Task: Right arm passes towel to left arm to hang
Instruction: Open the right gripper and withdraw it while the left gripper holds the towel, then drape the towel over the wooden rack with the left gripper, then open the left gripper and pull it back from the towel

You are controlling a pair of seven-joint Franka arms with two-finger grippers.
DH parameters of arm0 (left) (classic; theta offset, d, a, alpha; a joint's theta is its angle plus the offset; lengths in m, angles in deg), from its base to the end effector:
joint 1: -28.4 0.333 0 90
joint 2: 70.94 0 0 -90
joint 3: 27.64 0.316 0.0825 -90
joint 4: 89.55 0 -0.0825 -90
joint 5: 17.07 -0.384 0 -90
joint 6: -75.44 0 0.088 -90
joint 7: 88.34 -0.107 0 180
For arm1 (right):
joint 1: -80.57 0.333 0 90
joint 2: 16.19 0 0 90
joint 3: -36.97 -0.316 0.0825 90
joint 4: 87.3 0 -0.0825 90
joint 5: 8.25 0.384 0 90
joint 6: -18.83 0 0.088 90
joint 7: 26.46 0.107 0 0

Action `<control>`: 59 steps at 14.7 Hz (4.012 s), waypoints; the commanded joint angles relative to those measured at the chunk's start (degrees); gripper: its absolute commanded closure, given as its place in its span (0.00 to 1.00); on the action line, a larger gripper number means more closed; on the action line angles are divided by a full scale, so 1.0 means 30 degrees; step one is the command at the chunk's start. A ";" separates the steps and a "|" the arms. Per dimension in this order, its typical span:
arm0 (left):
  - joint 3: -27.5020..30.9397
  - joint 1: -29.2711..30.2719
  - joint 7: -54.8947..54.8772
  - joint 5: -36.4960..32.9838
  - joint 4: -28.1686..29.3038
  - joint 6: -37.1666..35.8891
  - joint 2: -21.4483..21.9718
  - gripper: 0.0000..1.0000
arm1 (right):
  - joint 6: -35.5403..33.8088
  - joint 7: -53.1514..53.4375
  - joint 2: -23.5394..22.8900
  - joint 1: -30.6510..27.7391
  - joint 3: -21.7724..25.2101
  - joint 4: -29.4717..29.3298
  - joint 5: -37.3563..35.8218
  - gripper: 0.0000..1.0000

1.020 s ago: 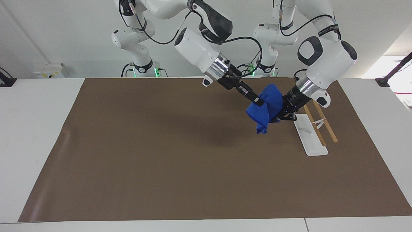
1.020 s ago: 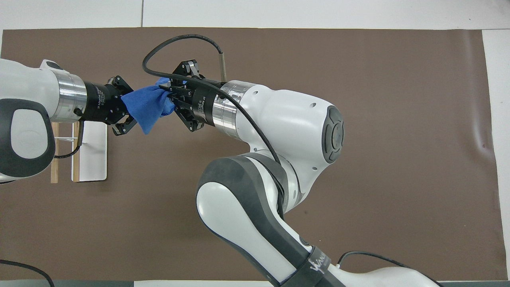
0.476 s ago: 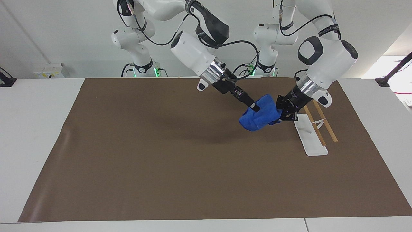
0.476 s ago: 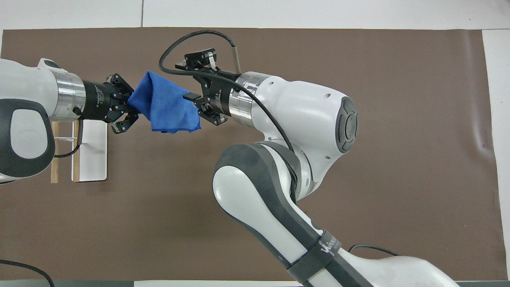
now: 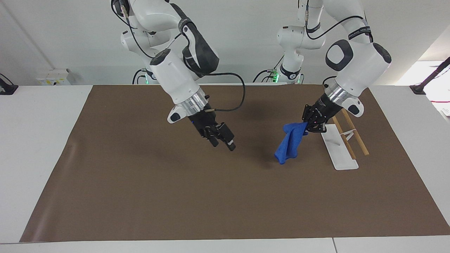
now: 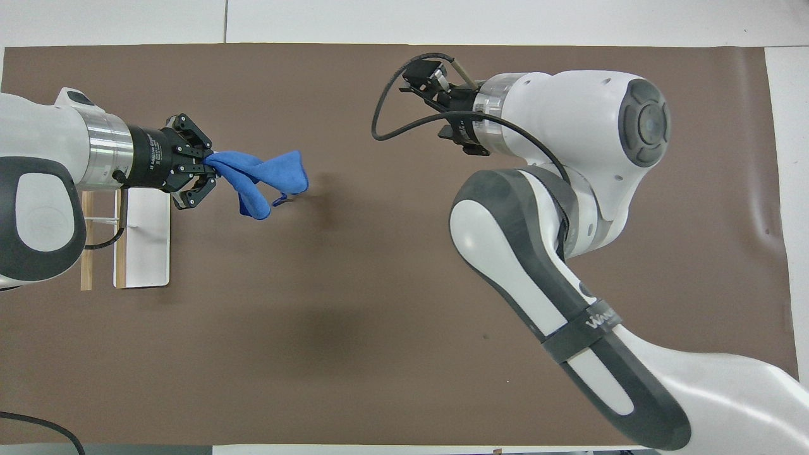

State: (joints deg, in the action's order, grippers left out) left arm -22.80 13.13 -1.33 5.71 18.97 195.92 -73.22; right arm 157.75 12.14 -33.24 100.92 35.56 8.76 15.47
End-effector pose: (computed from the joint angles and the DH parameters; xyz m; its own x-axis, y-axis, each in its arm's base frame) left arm 0.5761 -0.1254 0.4990 0.0837 0.9324 -0.3515 0.9881 -0.0319 0.1505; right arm 0.6344 0.2530 0.4784 0.8430 -0.5348 0.0579 -0.4288 -0.7330 -0.5281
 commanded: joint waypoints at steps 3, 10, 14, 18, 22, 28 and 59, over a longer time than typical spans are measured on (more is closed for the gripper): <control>0.0086 -0.0097 -0.0350 -0.6056 -0.0637 -0.1458 0.0320 1.00 | -0.4135 -0.5887 0.2106 -0.2821 -0.0232 0.3020 -0.5081 0.00; 0.0086 -0.0010 -0.2369 -1.2805 -0.0637 -0.3046 0.0642 1.00 | -0.9003 -0.7941 0.4093 -0.5078 -0.0232 0.1907 -0.9254 0.00; 0.0115 0.0867 -0.4531 -1.3219 -0.0549 -0.0351 0.0437 1.00 | -1.3769 -0.8764 0.5153 -0.6221 -0.0232 -0.0573 -0.8931 0.00; 0.0115 0.2215 -0.7580 -1.3278 -0.0403 0.0208 0.0846 1.00 | -1.8586 -1.0228 0.4889 -0.7043 -0.0232 -0.4538 -0.8873 0.00; 0.0115 0.3210 -0.8782 -1.3656 0.0968 0.1699 0.1781 1.00 | -1.8209 -1.0230 0.5534 -0.7308 -0.0203 -0.2928 -0.8261 0.00; 0.0086 0.5055 -1.3879 -1.4245 0.2556 0.4162 0.2370 1.00 | -1.7974 -0.9908 0.5446 -0.7103 -0.0291 -0.3075 -0.8023 0.00; -0.0060 0.6436 -1.4939 -1.2080 0.0186 0.3520 0.0057 0.00 | -1.7388 -0.8413 0.5680 -0.6985 -0.0437 -0.2518 -0.8052 0.00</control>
State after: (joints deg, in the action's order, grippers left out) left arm -23.23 33.50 -45.78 -32.75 24.12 208.48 -70.50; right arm 104.49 -13.90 -17.34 80.38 34.55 -0.29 -9.51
